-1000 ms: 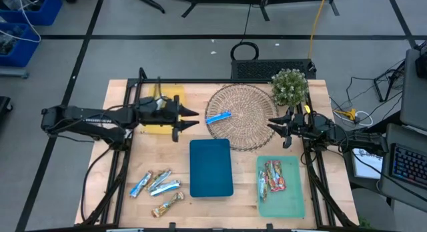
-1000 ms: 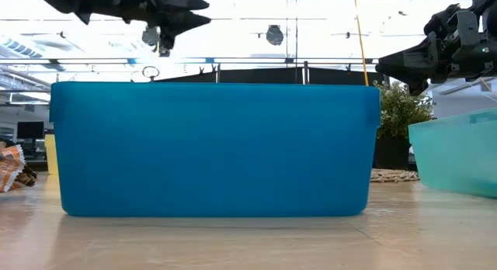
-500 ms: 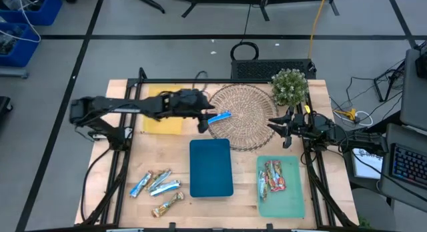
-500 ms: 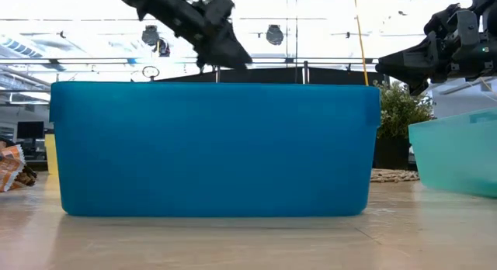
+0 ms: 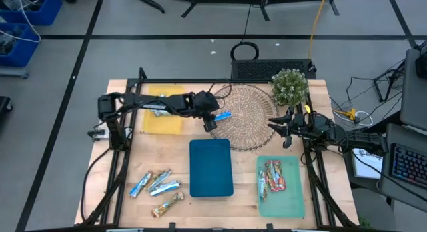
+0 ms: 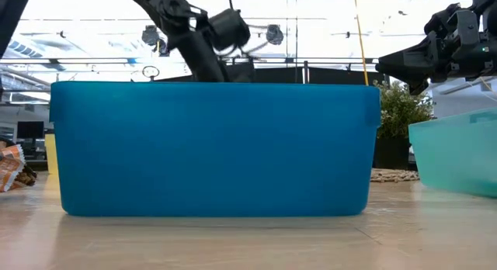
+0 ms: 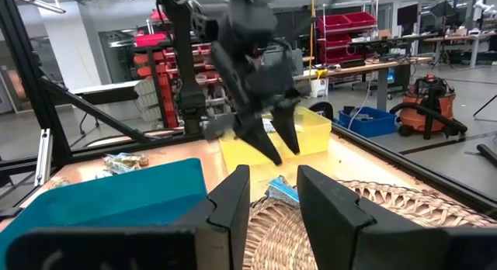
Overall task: Pick and place Granola Bars by type
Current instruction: Put the blue granola bar into the yellow bin
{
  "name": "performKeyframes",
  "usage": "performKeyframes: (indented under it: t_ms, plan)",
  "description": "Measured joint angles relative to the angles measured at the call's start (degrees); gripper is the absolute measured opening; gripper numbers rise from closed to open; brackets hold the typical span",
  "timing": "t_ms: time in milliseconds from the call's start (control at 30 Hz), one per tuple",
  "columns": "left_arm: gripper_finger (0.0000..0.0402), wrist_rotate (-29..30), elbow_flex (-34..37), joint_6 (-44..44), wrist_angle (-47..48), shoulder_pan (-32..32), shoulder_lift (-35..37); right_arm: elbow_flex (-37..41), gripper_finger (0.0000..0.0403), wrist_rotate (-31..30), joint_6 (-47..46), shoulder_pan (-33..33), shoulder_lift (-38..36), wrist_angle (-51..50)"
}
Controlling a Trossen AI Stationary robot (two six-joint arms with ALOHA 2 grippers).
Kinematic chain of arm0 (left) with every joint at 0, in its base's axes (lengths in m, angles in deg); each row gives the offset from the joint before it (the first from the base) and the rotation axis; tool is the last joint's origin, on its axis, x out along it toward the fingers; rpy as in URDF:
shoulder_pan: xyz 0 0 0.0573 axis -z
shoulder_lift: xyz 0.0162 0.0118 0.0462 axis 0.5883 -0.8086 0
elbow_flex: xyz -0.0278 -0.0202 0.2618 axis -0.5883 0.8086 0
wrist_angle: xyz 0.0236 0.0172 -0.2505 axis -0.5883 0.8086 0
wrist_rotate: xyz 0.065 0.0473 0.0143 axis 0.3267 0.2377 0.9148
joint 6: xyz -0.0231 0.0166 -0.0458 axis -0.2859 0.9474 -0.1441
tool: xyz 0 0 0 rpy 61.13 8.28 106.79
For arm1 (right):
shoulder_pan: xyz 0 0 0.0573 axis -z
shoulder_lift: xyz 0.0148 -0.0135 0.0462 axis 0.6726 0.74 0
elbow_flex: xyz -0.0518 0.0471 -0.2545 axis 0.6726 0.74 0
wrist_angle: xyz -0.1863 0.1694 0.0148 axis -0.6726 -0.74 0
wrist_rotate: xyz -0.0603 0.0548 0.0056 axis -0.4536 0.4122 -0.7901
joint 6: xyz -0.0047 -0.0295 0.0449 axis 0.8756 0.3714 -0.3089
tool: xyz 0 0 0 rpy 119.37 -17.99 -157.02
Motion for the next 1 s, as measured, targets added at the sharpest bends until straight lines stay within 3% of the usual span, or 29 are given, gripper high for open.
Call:
performKeyframes:
  t_ms: [433, 1000]
  plan:
    - [0.017, 0.2, -0.1, -1.0, -0.8, -1.0, -6.9, 0.0, 0.01, 0.0, 0.0, 0.0, 0.0, 0.0]
    - [0.017, -2.5, 0.0, -0.7, -0.2, -1.0, -6.9, 0.0, 0.01, 0.0, 0.0, 0.0, 0.0, 0.0]
